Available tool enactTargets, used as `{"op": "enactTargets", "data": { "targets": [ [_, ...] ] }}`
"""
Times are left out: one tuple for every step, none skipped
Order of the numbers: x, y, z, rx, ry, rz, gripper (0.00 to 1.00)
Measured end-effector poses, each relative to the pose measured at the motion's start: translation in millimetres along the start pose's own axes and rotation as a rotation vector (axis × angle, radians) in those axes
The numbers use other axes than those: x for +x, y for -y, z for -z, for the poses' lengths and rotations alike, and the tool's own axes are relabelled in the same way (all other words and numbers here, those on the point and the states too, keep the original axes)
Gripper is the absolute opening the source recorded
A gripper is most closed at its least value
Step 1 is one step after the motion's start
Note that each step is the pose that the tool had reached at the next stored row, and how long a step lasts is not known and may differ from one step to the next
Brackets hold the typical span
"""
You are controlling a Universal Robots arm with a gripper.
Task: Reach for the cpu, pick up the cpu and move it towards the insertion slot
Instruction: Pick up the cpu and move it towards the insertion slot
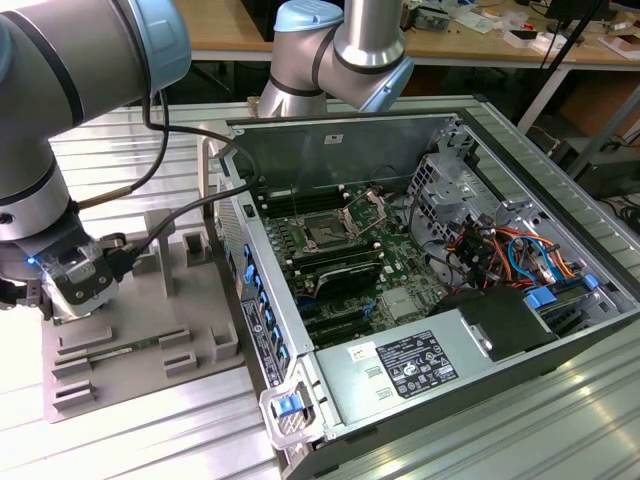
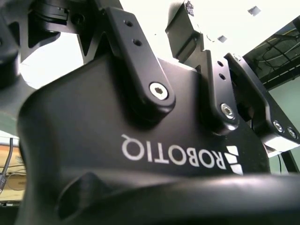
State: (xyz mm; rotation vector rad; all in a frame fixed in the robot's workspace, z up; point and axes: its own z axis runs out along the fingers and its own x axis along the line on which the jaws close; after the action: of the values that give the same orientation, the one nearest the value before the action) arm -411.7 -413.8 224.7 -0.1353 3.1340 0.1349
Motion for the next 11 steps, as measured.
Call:
{"op": "enactTargets", "data": {
  "targets": [
    [0.0, 0.0, 0.3, -0.0003, 0.0, 0.0, 0.55],
    [0.0, -0.1, 0.8, -0.0009, 0.0, 0.0, 0.55],
    [0.0, -0.1, 1.0, -0.0011, 0.0, 0.0, 0.55],
    [0.0, -0.1, 1.2, -0.0015, 0.0001, 0.0, 0.55],
    [0.0, -0.1, 1.6, -0.002, 0.0001, 0.0, 0.55],
    [0.0, -0.2, 1.8, -0.0023, 0.0002, 0.0, 0.55],
    [0.0, -0.2, 2.1, -0.0026, 0.0002, 0.0, 0.55],
    [0.0, -0.2, 2.5, -0.0031, 0.0003, 0.0, 0.55],
    [0.0, -0.2, 2.7, -0.0034, 0.0002, 0.0, 0.55],
    [0.0, -0.3, 2.9, -0.0037, 0.0003, 0.0, 0.55],
    [0.0, -0.3, 3.1, -0.0041, 0.0003, 0.0, 0.55]
  ]
}}
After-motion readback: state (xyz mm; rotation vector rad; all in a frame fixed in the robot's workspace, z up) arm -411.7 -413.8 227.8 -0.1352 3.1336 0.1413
